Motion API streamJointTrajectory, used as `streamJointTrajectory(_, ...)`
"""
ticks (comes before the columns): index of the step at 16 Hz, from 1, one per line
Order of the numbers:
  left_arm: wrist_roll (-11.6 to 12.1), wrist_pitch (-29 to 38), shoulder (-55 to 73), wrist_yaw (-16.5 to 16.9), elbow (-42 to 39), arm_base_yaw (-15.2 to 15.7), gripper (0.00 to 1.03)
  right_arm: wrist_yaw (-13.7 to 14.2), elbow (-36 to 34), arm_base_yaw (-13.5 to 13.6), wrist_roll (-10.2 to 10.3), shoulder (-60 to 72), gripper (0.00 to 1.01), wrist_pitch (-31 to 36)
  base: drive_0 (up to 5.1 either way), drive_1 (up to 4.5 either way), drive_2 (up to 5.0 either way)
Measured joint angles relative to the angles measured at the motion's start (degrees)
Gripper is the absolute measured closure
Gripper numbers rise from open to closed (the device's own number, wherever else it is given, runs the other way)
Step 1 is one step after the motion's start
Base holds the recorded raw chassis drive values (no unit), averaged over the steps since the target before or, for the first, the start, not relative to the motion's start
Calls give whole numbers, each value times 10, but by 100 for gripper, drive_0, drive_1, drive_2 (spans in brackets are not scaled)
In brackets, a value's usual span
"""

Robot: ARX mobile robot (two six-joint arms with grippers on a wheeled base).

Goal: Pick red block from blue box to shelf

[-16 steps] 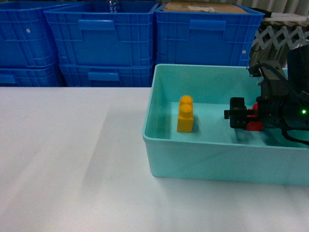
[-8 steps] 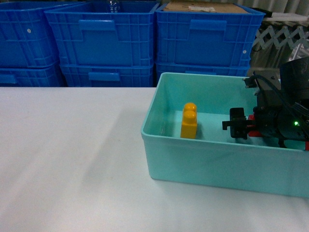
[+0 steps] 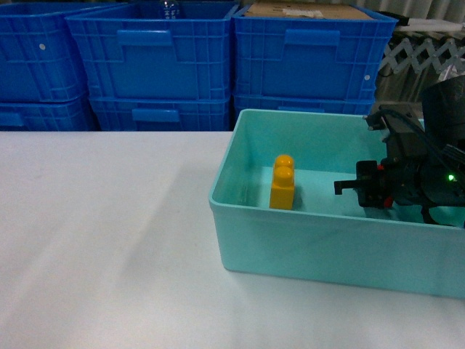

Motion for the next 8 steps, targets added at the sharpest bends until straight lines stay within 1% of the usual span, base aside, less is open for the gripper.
streamJointTrajectory(2, 0, 0, 0, 0, 0, 0, 5, -22, 2, 16, -2, -26, 72, -19, 0, 0, 0)
streamJointTrajectory(4, 0, 0, 0, 0, 0, 0, 5, -39, 17, 31, -8, -67, 72, -34, 0, 0, 0)
streamJointTrajectory(6, 0, 0, 0, 0, 0, 0, 5, -52, 36, 35, -20, -103, 72, -39, 0, 0, 0)
streamJointTrajectory(8, 0, 0, 0, 0, 0, 0, 5, -57, 36, 32, -37, -119, 72, -46, 0, 0, 0)
